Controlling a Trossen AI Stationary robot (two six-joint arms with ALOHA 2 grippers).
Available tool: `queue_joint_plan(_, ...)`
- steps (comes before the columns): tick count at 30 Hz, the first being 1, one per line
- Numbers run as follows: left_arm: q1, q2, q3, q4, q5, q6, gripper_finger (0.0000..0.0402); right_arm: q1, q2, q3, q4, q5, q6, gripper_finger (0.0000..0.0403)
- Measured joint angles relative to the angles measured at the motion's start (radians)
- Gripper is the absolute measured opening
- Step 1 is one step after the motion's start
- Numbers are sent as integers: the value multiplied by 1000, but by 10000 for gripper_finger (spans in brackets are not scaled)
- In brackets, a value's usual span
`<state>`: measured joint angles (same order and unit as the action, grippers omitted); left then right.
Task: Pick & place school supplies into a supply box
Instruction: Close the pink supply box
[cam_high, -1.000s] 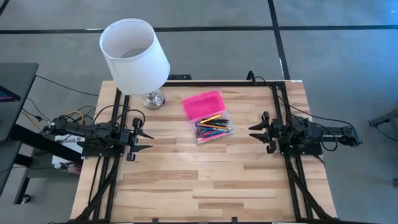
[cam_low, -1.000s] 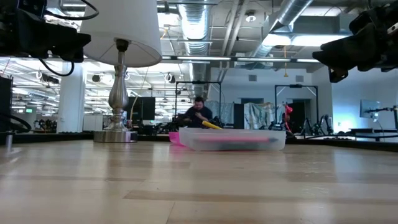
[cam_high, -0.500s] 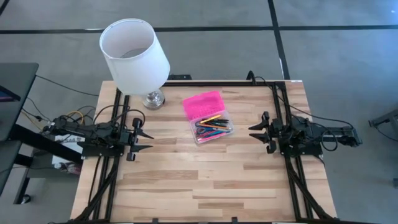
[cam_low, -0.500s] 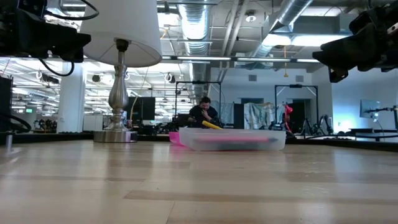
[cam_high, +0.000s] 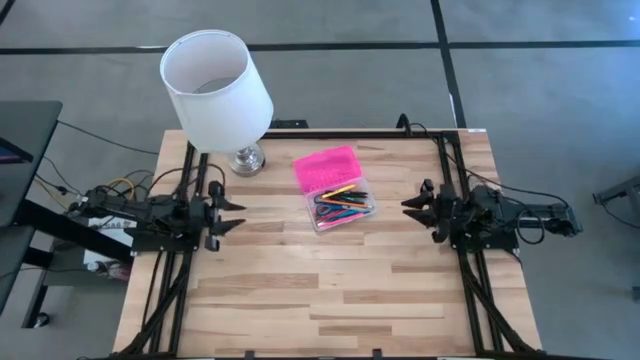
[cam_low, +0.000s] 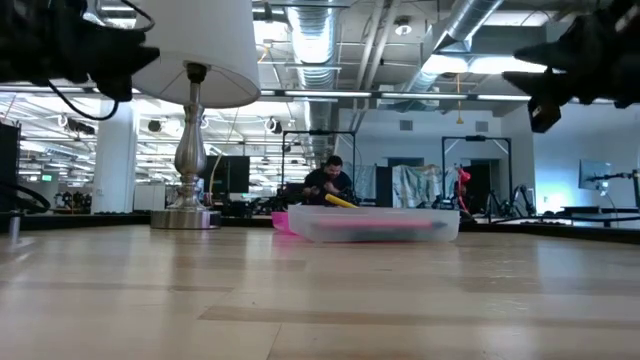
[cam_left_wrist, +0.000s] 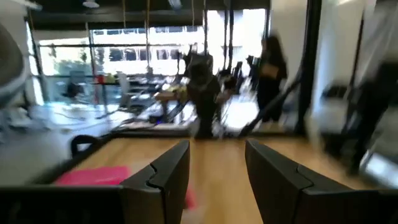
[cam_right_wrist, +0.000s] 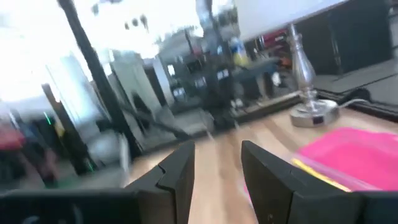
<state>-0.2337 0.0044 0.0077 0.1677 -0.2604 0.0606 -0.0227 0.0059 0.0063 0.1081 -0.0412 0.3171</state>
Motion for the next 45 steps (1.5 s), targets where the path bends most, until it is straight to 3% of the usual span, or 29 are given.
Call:
queue_joint_plan(5,0,1,10,127,22,-190,151,0,0,0,166,42,278,124)
queue_joint_plan(8,0,0,14,207,108,-235,151,0,-1,3,220,43,426,124)
queue_joint_plan(12,-1,0,15,315,206,-361,151,0,0,14,223,49,479,124)
queue_joint_plan(19,0,0,17,475,195,-374,151,0,0,14,289,59,520,124)
queue_joint_plan(25,0,0,17,538,175,-332,151,16,19,107,260,37,398,124)
queue_joint_plan(32,0,18,46,520,70,-320,151,48,202,330,79,39,199,124)
queue_joint_plan(41,0,316,336,315,84,-215,151,44,464,503,-23,53,84,124)
queue_joint_plan(45,0,453,488,130,60,-199,151,40,535,529,-87,101,82,124)
